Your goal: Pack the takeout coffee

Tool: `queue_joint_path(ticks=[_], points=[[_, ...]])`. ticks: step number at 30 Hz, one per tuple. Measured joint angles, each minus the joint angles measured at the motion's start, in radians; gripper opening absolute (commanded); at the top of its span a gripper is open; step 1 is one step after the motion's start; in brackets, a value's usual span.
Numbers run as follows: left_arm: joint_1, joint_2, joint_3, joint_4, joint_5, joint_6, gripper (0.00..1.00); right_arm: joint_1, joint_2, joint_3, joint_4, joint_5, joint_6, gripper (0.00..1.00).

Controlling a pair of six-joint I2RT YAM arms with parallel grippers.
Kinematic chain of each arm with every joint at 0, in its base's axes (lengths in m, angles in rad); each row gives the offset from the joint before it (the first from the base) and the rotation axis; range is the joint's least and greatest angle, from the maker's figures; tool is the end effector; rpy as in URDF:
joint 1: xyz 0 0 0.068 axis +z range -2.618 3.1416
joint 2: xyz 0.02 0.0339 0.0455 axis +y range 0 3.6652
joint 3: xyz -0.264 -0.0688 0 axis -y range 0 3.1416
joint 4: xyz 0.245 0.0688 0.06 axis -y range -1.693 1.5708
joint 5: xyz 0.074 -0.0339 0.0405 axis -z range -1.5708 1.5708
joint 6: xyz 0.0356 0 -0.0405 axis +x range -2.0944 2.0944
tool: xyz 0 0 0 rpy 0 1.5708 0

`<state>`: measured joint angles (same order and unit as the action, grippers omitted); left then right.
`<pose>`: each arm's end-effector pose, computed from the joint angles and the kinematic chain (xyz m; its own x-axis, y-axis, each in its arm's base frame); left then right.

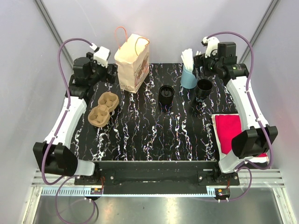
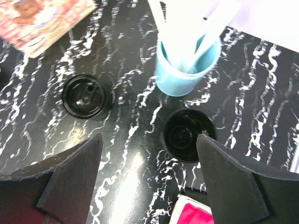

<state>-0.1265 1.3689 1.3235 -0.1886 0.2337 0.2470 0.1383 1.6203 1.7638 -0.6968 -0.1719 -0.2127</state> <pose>0.3166 -0.0486 0.3958 -0.1384 0.2574 -0.9564 0.3919 0.9010 0.1858 0.3555 0.0556 0.4143 -0.4497 -0.2726 -0.8506 -0.3835 0.9190 -0.0917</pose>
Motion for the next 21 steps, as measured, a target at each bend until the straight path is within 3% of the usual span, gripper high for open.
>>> queue_joint_path(ticks=[3, 12, 16, 21], points=[[0.003, 0.001, -0.006, -0.035, -0.023, 0.057, 0.99, 0.006, -0.01, 0.0, -0.01, -0.039, -0.014, 0.87], [0.071, -0.015, -0.068, -0.273, 0.035, 0.439, 0.99, 0.129, -0.039, -0.002, -0.056, -0.08, -0.06, 0.93], [0.155, -0.032, -0.078, -0.319, 0.075, 0.437, 0.99, 0.295, -0.051, -0.024, -0.06, -0.09, -0.1, 0.94], [0.238, -0.184, -0.254, -0.207, 0.084, 0.299, 0.99, 0.396, -0.011, 0.03, -0.084, -0.156, -0.128, 0.94]])
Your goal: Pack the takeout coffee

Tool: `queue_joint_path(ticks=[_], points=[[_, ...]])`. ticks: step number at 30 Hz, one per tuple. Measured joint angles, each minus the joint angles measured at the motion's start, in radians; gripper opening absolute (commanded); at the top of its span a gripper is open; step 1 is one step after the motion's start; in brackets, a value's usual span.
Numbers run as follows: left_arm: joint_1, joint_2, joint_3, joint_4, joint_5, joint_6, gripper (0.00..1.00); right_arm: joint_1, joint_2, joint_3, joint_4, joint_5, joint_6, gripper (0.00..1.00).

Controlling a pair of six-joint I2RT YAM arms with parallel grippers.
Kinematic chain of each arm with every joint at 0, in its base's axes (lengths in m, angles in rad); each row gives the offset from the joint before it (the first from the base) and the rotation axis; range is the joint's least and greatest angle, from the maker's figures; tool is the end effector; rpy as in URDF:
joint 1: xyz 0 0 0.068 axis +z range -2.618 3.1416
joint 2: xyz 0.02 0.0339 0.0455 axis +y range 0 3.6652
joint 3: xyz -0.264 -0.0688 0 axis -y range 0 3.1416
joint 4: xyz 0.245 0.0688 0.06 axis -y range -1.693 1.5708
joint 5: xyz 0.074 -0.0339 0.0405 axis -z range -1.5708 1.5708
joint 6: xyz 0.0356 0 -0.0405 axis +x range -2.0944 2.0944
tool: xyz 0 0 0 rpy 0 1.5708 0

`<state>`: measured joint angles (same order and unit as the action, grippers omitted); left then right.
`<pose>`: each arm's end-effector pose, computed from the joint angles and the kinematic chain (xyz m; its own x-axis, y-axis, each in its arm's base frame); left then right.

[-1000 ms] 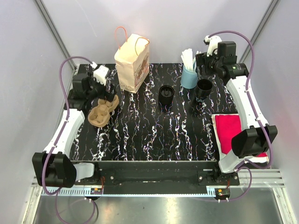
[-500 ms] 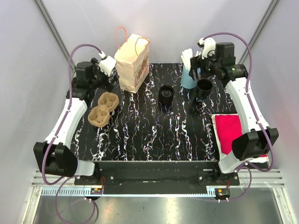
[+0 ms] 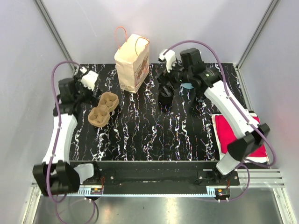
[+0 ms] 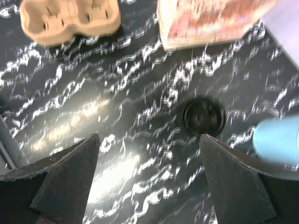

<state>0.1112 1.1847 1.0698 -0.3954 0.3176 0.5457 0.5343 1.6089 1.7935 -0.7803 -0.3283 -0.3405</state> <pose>0.2645 0.0184 0.3369 -0.3291 0.4594 -0.8250 0.3933 0.8610 0.3225 0.2945 0.1876 0.4208 -0.2175 -0.4960 -0.8406 -0.8321 0.5444 -0.1059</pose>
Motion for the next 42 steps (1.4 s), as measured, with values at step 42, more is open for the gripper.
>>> queue_joint_path(ticks=[42], points=[[0.353, -0.105, -0.217, 0.195, -0.089, -0.454, 0.99, 0.423, 1.057, 0.784, 0.349, -0.032, 0.019, 0.89]])
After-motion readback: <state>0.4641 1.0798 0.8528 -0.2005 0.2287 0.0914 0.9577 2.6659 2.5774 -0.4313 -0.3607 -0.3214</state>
